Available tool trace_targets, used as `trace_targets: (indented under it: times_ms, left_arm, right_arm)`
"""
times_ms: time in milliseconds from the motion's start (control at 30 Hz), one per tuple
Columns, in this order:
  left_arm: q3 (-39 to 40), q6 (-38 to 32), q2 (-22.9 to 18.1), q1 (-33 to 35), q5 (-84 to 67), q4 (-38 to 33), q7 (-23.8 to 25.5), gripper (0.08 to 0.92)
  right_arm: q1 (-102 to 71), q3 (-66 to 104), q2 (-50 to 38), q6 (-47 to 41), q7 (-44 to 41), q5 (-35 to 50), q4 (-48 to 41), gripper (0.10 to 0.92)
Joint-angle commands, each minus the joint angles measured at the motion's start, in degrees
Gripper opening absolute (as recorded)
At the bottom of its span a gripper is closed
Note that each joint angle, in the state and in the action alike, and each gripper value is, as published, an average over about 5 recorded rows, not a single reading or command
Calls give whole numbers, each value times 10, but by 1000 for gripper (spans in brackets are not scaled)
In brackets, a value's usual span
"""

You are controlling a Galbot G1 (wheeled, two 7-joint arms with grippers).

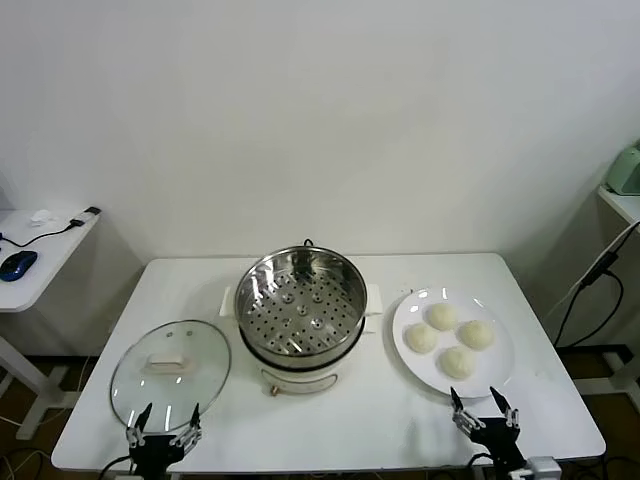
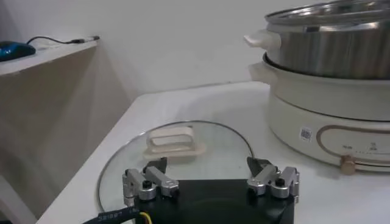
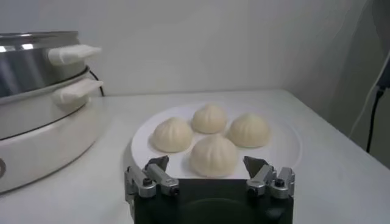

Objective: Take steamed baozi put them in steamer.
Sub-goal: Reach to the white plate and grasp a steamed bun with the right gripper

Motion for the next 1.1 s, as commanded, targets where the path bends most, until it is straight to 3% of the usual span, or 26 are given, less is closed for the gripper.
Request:
trace_targets:
  times_ms: [33,167,333,500,667,867,1100]
  left_arm:
    - [1,2,1,0,0,-3,0,823]
    - [2,2,2,-2,-1,-5,-1,823]
    - [6,1,3,-4,-4,-8,-6,823]
    - [10,1,3,-6,-5,-10,-10,823]
    - [12,1,1,-7,-4,-14,-10,823]
    - [11,1,2,-11,-2,-10,-8,823]
    - [10,0,7,-13,0,-8,-3,823]
  right_arm:
    - [46,13,-16,-19,-3,-37,4,823]
    - [157,5,-75,-95,-5,-24,-16,823]
    - [353,-97,-188,-170,-48,-47,-110,823]
    - [529,-278,-319,-161,-212,-105,-210,823]
    - [739,-513,-413,-94,-449,-125,-288,823]
    - [1015,-805,-408,29,-665,-146,-396,823]
    - [1217,-1057,-310,38,-732,-135,-470,823]
